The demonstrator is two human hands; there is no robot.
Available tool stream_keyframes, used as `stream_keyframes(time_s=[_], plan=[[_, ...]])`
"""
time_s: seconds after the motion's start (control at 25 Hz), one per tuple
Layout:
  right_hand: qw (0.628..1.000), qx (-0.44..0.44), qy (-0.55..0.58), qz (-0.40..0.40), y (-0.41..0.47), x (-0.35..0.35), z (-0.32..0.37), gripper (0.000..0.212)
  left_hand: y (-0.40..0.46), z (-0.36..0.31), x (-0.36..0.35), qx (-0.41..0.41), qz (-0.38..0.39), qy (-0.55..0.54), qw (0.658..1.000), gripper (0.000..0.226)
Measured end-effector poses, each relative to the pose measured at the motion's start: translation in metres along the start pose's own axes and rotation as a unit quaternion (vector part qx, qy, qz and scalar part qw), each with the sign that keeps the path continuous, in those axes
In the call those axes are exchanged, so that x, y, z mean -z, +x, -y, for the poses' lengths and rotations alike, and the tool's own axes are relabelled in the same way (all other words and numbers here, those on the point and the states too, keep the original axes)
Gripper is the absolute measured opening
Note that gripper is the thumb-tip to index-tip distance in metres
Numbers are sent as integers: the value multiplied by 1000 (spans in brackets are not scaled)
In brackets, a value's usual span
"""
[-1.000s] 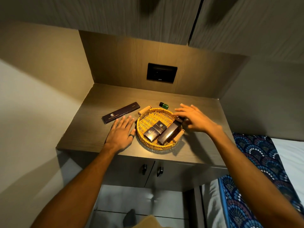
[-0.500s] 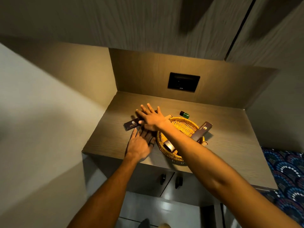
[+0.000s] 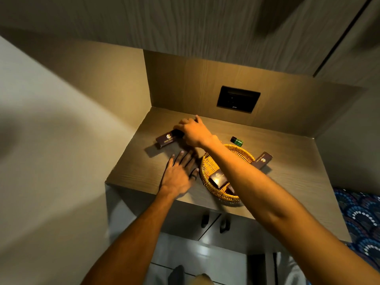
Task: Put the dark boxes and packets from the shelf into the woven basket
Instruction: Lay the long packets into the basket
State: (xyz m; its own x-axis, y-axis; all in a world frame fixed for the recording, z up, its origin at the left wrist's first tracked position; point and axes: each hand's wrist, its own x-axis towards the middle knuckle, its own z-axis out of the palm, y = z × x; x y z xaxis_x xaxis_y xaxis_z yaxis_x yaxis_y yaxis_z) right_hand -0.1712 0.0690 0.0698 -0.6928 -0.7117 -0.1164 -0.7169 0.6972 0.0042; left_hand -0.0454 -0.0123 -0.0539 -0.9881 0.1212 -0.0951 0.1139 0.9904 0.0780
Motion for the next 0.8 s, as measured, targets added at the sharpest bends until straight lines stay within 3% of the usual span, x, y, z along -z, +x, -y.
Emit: stream_keyframes(time_s=[0.12,0.2,0.52,0.8], plan=[[993,44,-25,-107,-27,31,-37,62,1,0,3,11,-14,-15,1000,64],[990,63,-32,-120,-61,33,-67,61,-3,-1,0,11,-27,-39,999,64],[998,-42,24,-38,-147,-15,-127,54,-7,-6,1,5,-23,-61,998,63],[1000,-16,9,8,-136,-40,-112,59,-6,-5,-2,8,-26,-66,997,63]])
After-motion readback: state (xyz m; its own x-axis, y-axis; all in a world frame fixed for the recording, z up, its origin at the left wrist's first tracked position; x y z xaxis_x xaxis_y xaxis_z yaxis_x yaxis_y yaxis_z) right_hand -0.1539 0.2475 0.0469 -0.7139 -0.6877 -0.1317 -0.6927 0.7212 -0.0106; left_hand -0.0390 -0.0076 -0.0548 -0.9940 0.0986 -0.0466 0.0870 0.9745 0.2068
